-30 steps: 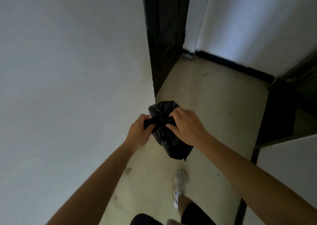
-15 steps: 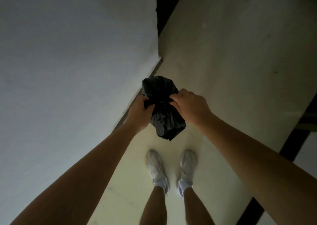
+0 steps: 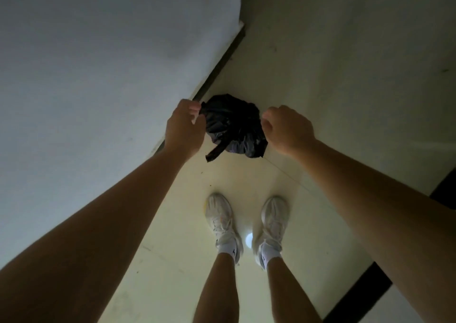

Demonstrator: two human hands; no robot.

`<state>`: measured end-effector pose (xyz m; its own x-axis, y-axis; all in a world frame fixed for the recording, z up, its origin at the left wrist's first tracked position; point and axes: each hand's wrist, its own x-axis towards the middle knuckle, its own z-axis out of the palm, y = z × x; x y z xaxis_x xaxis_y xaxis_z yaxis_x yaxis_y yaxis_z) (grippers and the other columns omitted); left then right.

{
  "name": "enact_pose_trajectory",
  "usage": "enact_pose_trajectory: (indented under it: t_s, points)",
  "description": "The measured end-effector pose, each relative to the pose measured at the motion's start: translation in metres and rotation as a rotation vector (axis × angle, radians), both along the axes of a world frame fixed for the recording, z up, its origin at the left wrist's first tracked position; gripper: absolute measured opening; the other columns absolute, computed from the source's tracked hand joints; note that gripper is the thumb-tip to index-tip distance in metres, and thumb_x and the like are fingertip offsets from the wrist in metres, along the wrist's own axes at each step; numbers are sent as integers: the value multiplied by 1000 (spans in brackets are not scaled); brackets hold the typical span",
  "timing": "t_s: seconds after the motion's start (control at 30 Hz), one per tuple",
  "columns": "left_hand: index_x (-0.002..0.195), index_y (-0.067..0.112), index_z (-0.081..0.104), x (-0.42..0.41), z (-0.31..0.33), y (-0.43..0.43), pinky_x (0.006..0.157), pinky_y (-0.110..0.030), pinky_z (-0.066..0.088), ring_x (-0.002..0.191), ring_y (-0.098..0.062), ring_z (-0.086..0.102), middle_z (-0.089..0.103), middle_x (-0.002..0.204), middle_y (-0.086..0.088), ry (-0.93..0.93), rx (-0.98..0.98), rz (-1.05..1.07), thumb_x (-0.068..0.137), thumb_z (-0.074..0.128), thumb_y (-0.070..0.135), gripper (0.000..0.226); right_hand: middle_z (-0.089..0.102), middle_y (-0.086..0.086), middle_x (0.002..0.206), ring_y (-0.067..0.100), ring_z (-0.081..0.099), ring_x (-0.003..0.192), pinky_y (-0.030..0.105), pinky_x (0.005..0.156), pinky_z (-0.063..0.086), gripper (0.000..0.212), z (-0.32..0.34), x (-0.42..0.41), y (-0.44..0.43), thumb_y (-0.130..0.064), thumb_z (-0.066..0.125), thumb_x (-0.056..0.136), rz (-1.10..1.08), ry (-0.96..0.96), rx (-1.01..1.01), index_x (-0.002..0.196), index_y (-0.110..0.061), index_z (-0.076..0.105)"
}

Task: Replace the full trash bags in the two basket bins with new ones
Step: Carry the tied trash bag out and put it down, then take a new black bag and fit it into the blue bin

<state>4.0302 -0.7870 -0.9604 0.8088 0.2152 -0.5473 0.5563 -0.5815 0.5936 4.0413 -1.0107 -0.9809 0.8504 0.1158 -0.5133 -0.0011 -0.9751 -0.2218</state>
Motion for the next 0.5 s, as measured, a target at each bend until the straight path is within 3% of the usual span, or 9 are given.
enact_pose_trajectory:
  t_s: [0.13, 0.23, 0.3, 0.37, 0.5]
  points:
    - [133, 19, 49, 0, 85, 4, 95, -32, 40, 122, -20, 51, 52, 137, -1, -153, 169, -131, 100, 47, 28, 34, 52, 15, 131, 34, 56, 113, 41, 85, 47, 44, 88, 15, 6, -38, 40, 103, 39, -123, 24, 141, -16, 44]
    - [144, 14, 40, -1, 171, -1, 110, -41, 32, 142, -25, 33, 35, 155, -8, -318, 268, -137, 102, 42, 33, 46, 45, 19, 145, 36, 53, 122, 45, 92, 49, 52, 175, 27, 13, -39, 42, 103, 100, -345, 76, 147, -11, 40]
    - [147, 11, 37, -24, 260, 1, 114, -44, 28, 146, -28, 27, 29, 158, -12, -444, 361, -122, 103, 39, 36, 50, 39, 22, 151, 37, 47, 131, 46, 100, 46, 53, 263, 17, 20, -40, 43, 103, 172, -459, 149, 147, -10, 39]
    - [148, 10, 35, -31, 287, -1, 116, -48, 29, 147, -31, 24, 26, 159, -14, -469, 387, -153, 104, 36, 38, 52, 34, 22, 154, 36, 43, 136, 45, 106, 41, 53, 286, 16, 25, -40, 43, 103, 159, -550, 177, 148, -11, 40]
    - [151, 13, 28, -111, 417, 15, 117, -53, 24, 149, -31, 18, 19, 162, -13, -505, 545, -34, 104, 34, 40, 54, 25, 23, 158, 38, 34, 142, 48, 113, 33, 56, 398, -32, 48, -42, 42, 103, 210, -649, 306, 149, -10, 39]
